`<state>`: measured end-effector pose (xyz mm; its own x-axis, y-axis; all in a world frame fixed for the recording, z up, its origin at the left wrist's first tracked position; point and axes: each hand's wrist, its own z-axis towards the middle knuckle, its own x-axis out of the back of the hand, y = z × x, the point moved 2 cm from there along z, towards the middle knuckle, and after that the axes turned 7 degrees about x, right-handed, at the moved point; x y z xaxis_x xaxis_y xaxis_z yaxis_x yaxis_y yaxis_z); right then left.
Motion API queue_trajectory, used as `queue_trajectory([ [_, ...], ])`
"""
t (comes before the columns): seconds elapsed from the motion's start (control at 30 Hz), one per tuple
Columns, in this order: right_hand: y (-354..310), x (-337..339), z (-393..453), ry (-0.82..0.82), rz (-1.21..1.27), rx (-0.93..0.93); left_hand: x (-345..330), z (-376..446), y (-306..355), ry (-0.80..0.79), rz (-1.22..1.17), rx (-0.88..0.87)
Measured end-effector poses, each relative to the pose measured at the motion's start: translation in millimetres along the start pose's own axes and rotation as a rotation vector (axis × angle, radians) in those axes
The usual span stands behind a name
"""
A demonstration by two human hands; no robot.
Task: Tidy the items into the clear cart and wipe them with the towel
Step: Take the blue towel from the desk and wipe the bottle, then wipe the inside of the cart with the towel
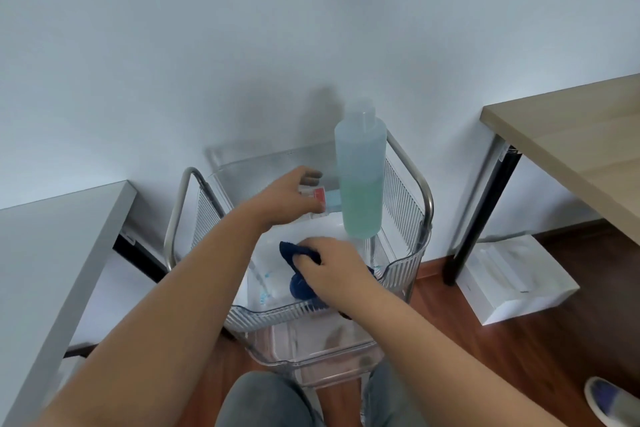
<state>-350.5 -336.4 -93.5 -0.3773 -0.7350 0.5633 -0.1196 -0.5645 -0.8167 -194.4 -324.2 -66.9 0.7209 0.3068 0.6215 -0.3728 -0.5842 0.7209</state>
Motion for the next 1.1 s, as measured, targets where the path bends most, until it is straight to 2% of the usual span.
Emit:
queue_trajectory([
  [0.1, -12, 30, 2, 0.171, 0.037, 0.056, 17, -36, -25, -0.12, 0.014, 0.013],
  [0.23, -36, 68, 12, 0.258, 0.471, -0.011, 10, -72, -35, -0.25, -0.04, -0.016],
  [0.33, -59, 85, 22, 0.226, 0.666, 0.027, 7, -84, -33, -0.212, -0.018, -0.053],
  [0.43, -78, 104, 28, 0.212, 0.737, 0.097, 23, -92, -32, -0.059, -0.034, -0.088],
  [0.53, -85, 124, 30, 0.215, 0.741, 0.176, 50, -107, -28, 0.133, 0.012, -0.122],
  [0.6, -85, 135, 33, 0.225, 0.709, 0.201, 71, -116, -23, 0.196, 0.015, -0.146],
  [0.83, -88, 153, 48, 0.247, 0.625, 0.082, 136, -143, -5, 0.281, -0.16, -0.228],
  [0.97, -90, 153, 45, 0.168, 0.548, 0.092, 151, -146, -6, 0.399, -0.042, -0.203],
  [1.1, -63, 131, 37, 0.134, 0.497, -0.031, 137, -149, -21, 0.317, 0.082, -0.12],
])
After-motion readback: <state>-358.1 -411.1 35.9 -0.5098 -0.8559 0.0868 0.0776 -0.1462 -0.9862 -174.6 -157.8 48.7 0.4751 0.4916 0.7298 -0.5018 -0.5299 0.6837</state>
